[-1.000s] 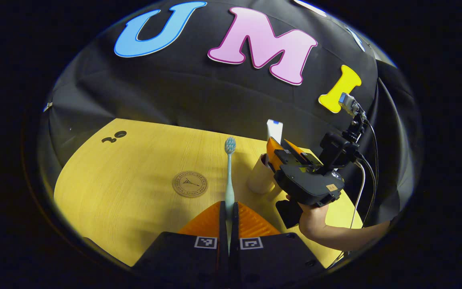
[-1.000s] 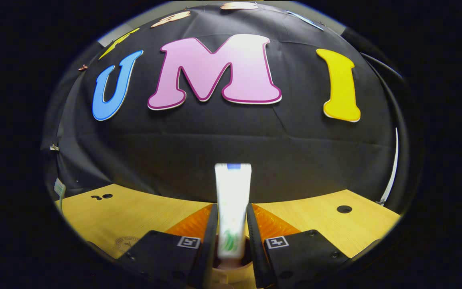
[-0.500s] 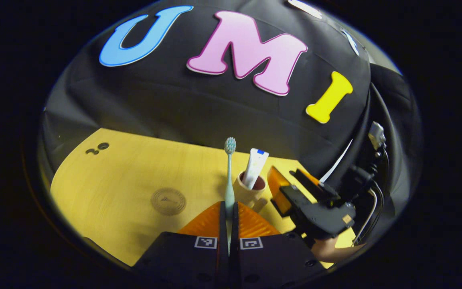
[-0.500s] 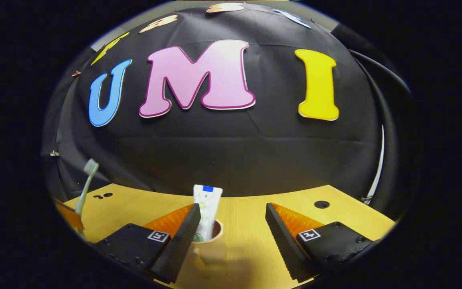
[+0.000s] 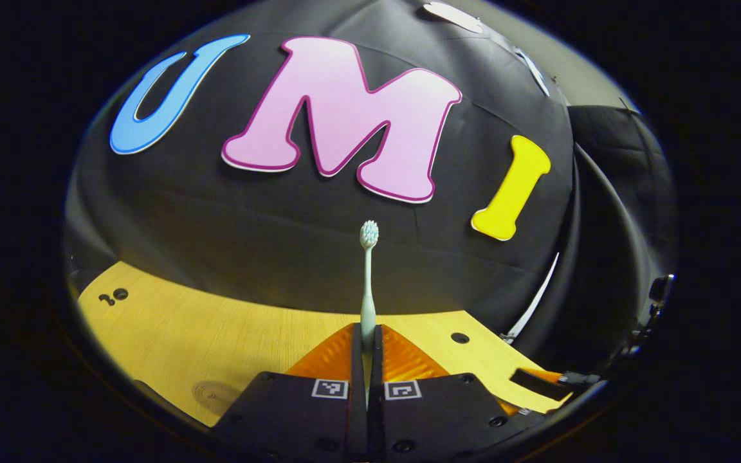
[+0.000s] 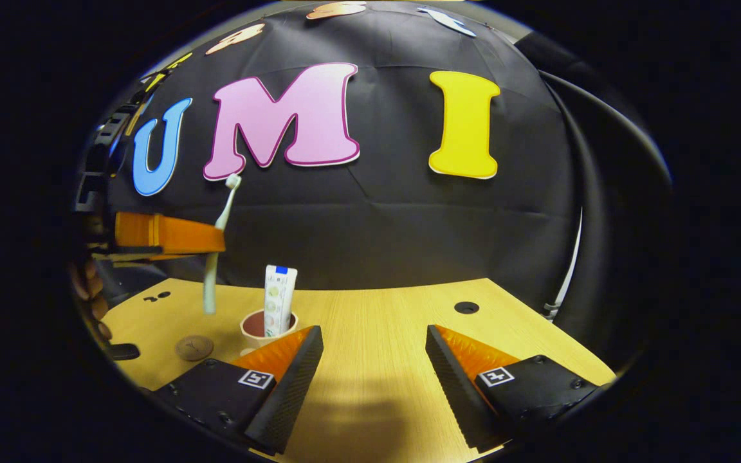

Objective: Put the toothbrush and toothpaste on the desktop into the cup, then pick up the cup and place it on the coaster on the desktop.

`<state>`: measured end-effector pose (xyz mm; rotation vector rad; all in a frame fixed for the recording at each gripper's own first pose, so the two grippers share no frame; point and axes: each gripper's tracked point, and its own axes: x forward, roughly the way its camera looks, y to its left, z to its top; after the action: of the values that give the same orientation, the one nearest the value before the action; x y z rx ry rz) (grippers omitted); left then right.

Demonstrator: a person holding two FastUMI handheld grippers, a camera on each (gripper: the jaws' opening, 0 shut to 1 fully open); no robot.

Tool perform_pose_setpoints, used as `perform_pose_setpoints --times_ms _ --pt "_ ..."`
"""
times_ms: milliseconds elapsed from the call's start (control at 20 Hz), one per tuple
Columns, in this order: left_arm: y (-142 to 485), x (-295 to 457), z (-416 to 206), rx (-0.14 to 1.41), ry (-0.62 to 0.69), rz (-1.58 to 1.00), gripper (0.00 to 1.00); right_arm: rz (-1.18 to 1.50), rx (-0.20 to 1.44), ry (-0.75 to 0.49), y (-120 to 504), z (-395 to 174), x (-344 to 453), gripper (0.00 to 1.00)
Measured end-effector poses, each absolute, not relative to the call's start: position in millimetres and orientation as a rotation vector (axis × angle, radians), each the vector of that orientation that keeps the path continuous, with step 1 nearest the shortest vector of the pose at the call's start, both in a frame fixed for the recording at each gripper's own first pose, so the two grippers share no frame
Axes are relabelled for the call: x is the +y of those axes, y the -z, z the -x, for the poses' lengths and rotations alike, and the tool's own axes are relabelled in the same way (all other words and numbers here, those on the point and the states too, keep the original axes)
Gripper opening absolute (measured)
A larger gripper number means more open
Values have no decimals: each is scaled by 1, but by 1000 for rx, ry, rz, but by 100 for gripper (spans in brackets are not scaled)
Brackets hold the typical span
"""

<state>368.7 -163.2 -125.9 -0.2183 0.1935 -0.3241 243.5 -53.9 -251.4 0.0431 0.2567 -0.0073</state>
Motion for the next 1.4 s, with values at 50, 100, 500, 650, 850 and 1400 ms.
perform_pose_setpoints --times_ms 50,100,500,650,850,1400 --pt "126 -166 -376 164 321 208 6 -48 268 0 254 -238 -53 99" --pt "126 -170 -384 137 316 200 6 -53 291 -11 261 -232 -52 99" --pt "168 -182 -400 128 291 136 7 -49 362 -49 277 -201 -61 99" --pt "182 -182 -399 157 272 141 12 -64 376 -39 281 -204 -65 99" --pt "190 -178 -394 164 245 102 22 -81 371 -36 279 -206 -65 99" --pt "154 -122 -314 153 169 64 97 -101 365 -95 237 -221 -36 98"
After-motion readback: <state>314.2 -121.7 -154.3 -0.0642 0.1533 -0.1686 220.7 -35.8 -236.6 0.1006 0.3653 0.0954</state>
